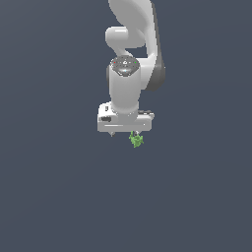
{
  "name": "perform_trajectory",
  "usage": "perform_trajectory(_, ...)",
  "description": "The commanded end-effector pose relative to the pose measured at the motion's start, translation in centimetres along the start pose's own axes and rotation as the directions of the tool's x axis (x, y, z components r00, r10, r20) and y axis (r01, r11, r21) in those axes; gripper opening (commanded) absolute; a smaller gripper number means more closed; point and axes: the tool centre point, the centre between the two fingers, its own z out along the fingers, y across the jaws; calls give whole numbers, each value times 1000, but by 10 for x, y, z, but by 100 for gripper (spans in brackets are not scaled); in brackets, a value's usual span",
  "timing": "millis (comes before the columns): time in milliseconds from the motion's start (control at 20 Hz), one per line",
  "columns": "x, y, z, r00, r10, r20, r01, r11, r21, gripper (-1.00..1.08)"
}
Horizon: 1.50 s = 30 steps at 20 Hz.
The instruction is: Pick up the object and move it to a goal position.
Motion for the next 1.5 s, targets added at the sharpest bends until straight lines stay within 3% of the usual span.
perform_trajectory(0, 0, 0, 0, 1000, 0, 0, 0, 1000, 0, 100)
perform_trajectory(400, 3, 29, 1, 999, 45, -12, -45, 999, 4, 100)
perform_trajectory(700, 2, 27, 3, 999, 34, -11, -34, 999, 4, 100)
perform_trajectory(1150, -18, -4, 28, 992, -123, -4, 123, 992, 5, 100)
perform_trajectory(1450, -44, -39, 55, 953, -302, 2, 302, 953, 10, 100)
